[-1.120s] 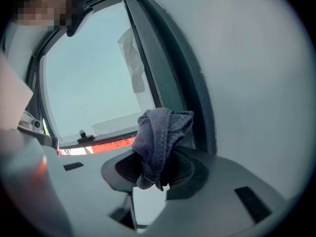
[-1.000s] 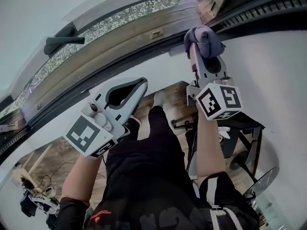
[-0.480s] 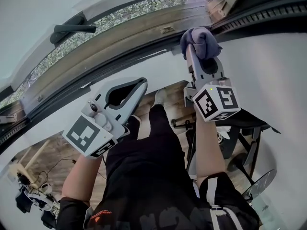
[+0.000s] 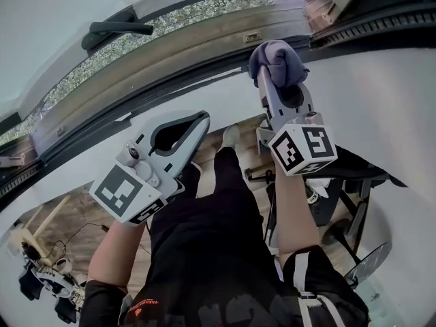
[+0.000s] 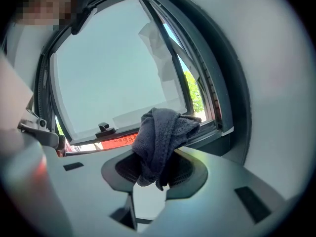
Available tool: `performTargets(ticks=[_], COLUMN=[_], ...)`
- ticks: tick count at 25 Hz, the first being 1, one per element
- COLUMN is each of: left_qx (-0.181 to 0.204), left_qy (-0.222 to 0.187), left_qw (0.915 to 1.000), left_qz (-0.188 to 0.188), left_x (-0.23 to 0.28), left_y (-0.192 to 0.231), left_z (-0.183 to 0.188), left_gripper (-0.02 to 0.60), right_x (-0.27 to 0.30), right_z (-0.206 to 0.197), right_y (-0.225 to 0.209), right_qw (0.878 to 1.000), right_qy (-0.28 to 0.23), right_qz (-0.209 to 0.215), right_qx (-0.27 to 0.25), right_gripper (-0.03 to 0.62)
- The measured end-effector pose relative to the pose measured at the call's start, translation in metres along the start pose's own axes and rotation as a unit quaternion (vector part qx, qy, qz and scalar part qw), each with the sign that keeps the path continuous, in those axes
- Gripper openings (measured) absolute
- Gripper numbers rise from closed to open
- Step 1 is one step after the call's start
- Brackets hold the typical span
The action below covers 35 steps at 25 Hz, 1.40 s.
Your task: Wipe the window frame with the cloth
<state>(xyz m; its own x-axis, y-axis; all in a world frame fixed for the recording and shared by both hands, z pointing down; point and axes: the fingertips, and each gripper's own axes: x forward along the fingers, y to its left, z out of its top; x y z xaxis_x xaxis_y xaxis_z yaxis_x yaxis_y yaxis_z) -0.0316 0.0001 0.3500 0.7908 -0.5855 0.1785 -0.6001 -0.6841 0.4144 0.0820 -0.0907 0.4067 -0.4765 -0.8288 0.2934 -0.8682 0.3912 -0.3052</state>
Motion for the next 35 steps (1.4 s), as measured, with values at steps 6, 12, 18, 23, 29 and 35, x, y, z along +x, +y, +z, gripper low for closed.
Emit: performTargets(ticks=[6,12,18,23,29,35], left_qx=[-0.001,-0.001,-0.002,0.0,0.015,0.037], left_qy=[-0.004,-0.01,-0.016,-0.021,-0.036,-0.054], left_qw=[1.0,0.9998,0.9996,0.9995,0.9992,0.9978], left_qz=[0.007,0.014,0.022,0.023,0.014,-0.005], left_x=[-0.017,-0.034,-0.044,-0.044,-0.031,-0.01], left_y=[0.005,0.009,0.012,0.01,0.003,-0.011], left_z=[0.0,0.0,0.0,0.007,0.028,0.061], left_gripper=[0.02,0.02,0.02,0.02,0.02,0.02], right_x=[0.004,0.006,0.01,0.011,0.001,-0.01], right_z=[-0.006,-0.014,-0.023,-0.026,0.005,0.065], right_y=[0.021,0.044,0.069,0.084,0.067,0.041], right_qw=[1.0,1.0,0.998,0.996,0.998,0.998], right_qy=[0.005,0.013,0.027,0.044,0.022,-0.019], right_qz=[0.012,0.026,0.048,0.069,0.055,0.034], right_qx=[-0.003,-0.007,-0.013,-0.02,-0.032,-0.048], right_gripper=[0.114,0.114,0.114,0.114,0.114,0.114])
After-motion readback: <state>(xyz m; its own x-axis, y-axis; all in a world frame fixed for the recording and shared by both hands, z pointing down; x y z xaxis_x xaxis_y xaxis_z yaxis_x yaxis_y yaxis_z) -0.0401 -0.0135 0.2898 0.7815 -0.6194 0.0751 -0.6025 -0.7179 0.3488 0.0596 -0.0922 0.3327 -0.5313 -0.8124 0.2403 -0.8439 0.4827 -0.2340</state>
